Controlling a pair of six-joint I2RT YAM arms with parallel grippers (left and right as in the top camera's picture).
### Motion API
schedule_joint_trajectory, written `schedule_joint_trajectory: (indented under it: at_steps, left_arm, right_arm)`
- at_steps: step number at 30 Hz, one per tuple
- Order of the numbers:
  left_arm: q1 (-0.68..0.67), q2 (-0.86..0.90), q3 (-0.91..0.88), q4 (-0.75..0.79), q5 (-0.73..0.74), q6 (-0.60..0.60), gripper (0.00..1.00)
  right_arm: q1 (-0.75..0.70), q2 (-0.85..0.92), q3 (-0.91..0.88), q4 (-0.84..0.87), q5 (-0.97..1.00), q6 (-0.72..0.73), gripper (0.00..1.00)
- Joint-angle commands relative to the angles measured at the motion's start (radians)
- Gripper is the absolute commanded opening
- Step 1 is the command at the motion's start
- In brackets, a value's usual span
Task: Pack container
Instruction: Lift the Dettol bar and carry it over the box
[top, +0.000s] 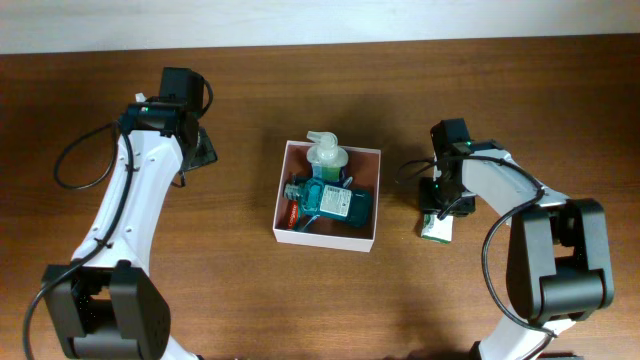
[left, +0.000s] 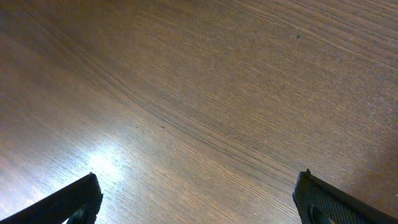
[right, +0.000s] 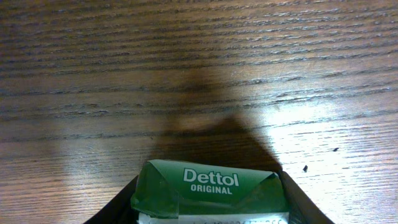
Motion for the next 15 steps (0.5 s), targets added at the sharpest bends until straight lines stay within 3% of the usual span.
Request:
schedule_joint_trajectory:
  at_steps: [1,15]
  left_arm:
    - [0.002,-0.015,0.005,-0.001,-0.014,0.002,0.99]
    - [0.002,-0.015,0.005,-0.001,-0.014,0.002,0.99]
  right_arm:
    - [0.0,0.031,-0.031,0.0,-0.034,0.008,0.21]
    - [0.0,0.029,0.28,-0.243,-0.033,0.001,0.21]
